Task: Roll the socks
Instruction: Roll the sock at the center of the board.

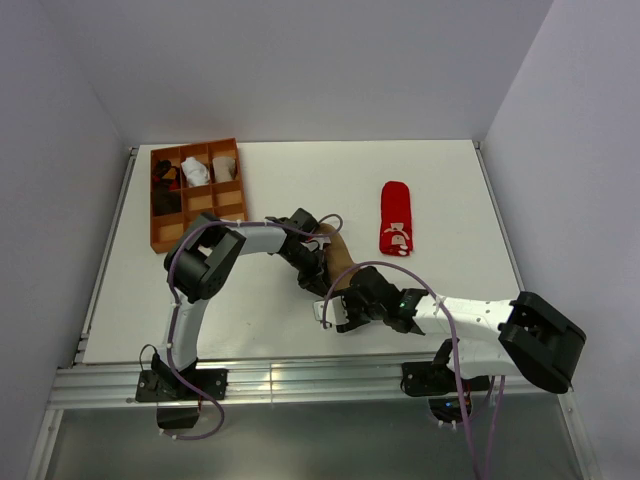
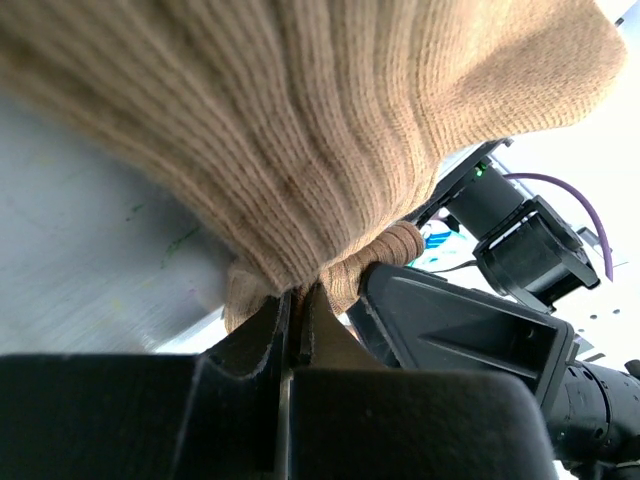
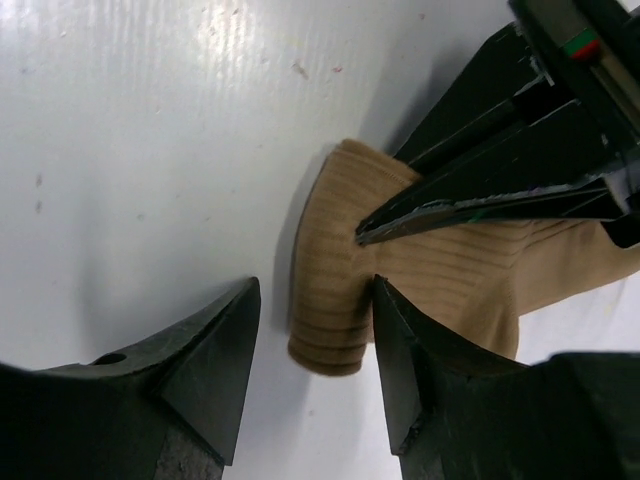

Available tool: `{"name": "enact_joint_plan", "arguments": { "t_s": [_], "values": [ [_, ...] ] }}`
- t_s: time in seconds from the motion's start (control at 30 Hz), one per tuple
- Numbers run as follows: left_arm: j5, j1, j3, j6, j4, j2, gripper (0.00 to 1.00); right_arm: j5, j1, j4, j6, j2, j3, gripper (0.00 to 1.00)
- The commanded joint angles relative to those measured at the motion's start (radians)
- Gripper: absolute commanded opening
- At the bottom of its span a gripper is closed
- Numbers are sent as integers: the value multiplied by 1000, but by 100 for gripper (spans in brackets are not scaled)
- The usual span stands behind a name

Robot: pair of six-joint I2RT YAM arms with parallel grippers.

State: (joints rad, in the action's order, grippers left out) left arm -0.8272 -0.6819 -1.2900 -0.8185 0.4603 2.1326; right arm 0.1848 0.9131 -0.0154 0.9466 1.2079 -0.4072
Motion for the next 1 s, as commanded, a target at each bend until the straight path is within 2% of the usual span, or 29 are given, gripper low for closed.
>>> {"name": "enact_joint_plan", "arguments": {
  "t_s": [0.0,0.1,0.13,0.17,0.27,0.33,0.37,0.4,0.53,0.6,0.7,0.87,0.97],
  "values": [
    [99,1,11,58,49,36,0,-31,10,46,0,54,-22,55],
    [91,-1,21,61,46,30,0,-34,10,60,-12,77,-35,46],
    [86,1,26,61,38,29,0,-36,9,55,-23,85,-45,33],
    [83,1,31,62,37,26,0,-35,9,51,-34,93,-54,28],
    [79,1,38,74,28,6,2,-38,6,-13,-61,133,-100,25],
    [99,2,38,87,29,-11,10,25,-11,-108,-78,133,-149,21],
    [103,4,41,85,26,-28,12,54,-26,-144,-81,131,-165,20],
    [124,7,43,87,23,-37,19,83,-58,-225,-85,133,-185,20],
    [197,27,67,73,-20,-105,32,276,-155,-443,-85,188,-329,19],
    [215,44,103,50,-75,-148,36,311,-190,-533,-75,238,-379,18],
    [259,64,144,29,-138,-195,40,387,-243,-633,-48,300,-422,18],
    [376,85,239,-11,-245,-304,39,458,-324,-733,-31,415,-481,19],
    [434,85,287,-16,-302,-365,37,536,-359,-874,18,522,-570,19]
  ]
}}
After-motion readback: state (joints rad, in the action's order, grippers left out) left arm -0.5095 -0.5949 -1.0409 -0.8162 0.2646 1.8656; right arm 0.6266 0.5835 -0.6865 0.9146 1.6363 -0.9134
